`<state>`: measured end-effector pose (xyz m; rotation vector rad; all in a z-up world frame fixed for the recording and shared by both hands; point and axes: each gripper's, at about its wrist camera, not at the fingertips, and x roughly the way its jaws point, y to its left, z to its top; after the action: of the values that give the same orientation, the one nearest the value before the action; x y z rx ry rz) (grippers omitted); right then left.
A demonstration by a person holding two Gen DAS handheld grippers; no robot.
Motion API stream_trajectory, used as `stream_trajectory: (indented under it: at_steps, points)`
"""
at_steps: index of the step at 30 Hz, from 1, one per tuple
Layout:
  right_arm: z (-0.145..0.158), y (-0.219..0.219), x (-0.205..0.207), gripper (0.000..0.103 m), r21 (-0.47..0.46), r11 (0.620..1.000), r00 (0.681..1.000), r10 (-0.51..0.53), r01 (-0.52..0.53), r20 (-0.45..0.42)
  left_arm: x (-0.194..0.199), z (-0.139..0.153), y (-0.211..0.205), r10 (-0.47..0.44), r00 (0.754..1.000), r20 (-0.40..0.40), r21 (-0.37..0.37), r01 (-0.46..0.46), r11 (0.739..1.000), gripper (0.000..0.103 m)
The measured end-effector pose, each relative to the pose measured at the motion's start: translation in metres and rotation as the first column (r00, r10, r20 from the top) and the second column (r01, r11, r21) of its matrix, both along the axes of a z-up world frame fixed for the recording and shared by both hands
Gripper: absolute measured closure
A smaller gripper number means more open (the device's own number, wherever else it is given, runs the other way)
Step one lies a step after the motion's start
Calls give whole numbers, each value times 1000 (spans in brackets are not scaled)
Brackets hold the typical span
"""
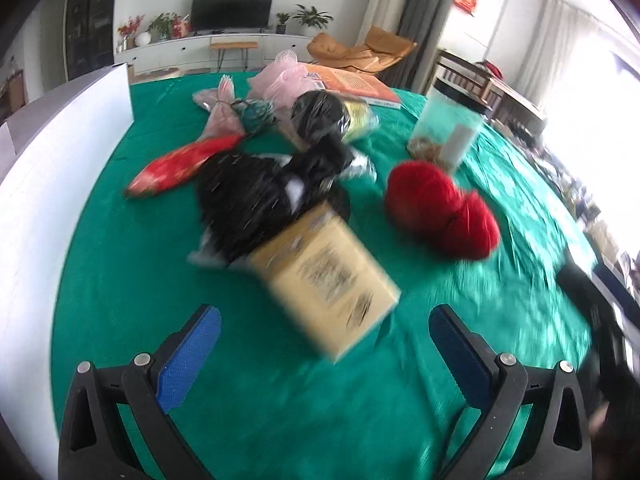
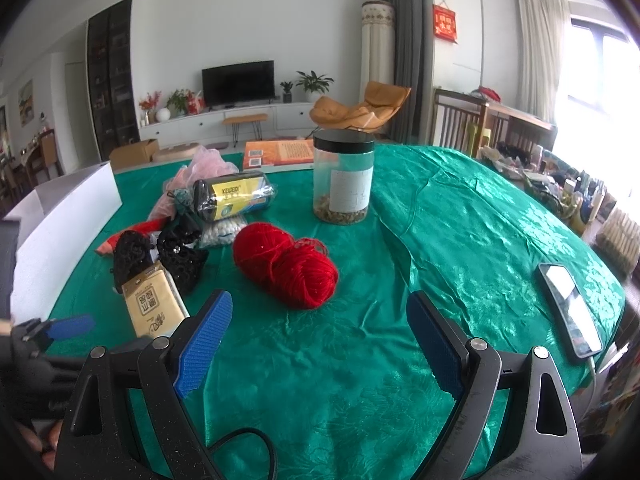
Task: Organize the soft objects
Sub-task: 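Grasp the yellow tissue pack with the left gripper while the right gripper grasps the red yarn ball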
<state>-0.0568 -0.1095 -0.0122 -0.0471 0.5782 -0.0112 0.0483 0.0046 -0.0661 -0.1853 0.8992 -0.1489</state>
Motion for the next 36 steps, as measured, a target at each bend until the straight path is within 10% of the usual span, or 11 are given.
stream_trajectory:
  at_steps: [5,13,31,36]
  points:
    - [0,-3,-8,12,36,999,1000,-16,16,1,41,-27,-8,104,986,-129,86,-93,992,0]
    - [4,-3,-12,12,81,997,1000,-16,17,-19,16,-16,26,83,992,-98,256,-55,965,0]
    - [3,-19,5,12,145,989,995,-8,22,-98,12,-34,40,-37,995,-96,210,57,976,0]
    - [-5,-13,48,12,55,988,963,151,-142,-222,11,-24,45,-52,994,-100,214,72,974,5]
